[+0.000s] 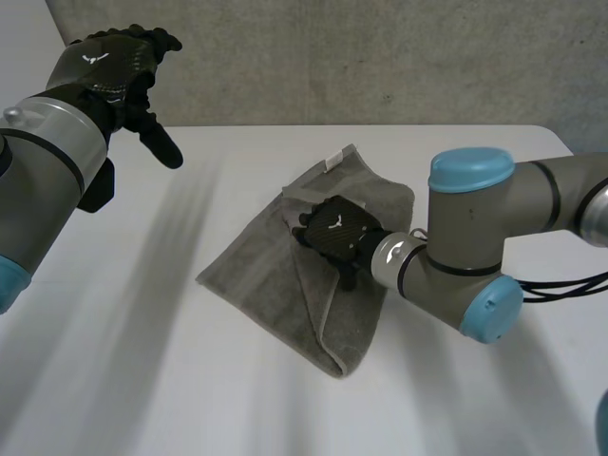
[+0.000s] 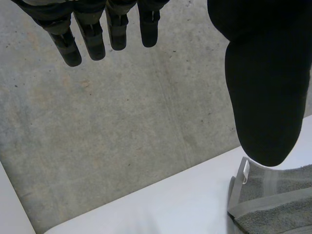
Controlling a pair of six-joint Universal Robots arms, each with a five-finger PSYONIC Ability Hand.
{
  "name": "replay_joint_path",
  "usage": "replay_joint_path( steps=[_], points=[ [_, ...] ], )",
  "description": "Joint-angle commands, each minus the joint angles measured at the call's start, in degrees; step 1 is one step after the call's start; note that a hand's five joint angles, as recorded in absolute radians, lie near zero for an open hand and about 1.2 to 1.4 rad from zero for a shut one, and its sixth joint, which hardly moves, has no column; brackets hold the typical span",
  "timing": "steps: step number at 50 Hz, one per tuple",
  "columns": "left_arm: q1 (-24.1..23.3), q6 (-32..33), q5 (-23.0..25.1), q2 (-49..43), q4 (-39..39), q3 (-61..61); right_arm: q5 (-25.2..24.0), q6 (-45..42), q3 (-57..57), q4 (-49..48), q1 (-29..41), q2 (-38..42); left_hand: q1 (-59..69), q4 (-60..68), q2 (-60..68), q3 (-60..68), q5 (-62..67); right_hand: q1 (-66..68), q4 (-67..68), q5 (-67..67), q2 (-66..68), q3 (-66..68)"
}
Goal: Fold the laundry
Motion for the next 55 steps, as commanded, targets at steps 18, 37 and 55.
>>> replay_joint_path(
  steps=[18, 37, 55],
  points=[
    [1.32, -0.09, 0.12, 0.00, 0.93, -0.12, 1.05, -3.28, -4.40, -0.32, 0.23, 5.22, 0.31, 0.55, 0.56, 0.50, -1.26, 18.31, 18.33, 17.18, 19.08, 18.30],
    [1.24, -0.09, 0.21, 0.00, 0.93, -0.38, 2.01, -2.93, -6.42, -0.49, 0.93, 7.24, 0.31, 0.55, 0.56, 0.50, -1.26, 18.14, 18.16, 17.01, 18.91, 18.13],
    [0.18, 1.67, 2.48, -4.39, 0.93, -2.31, 1.93, 3.49, -8.27, -0.49, 0.93, 6.62, 0.31, 0.55, 0.56, 0.50, -1.26, 58.79, 58.80, 57.66, 59.56, 58.78]
  ],
)
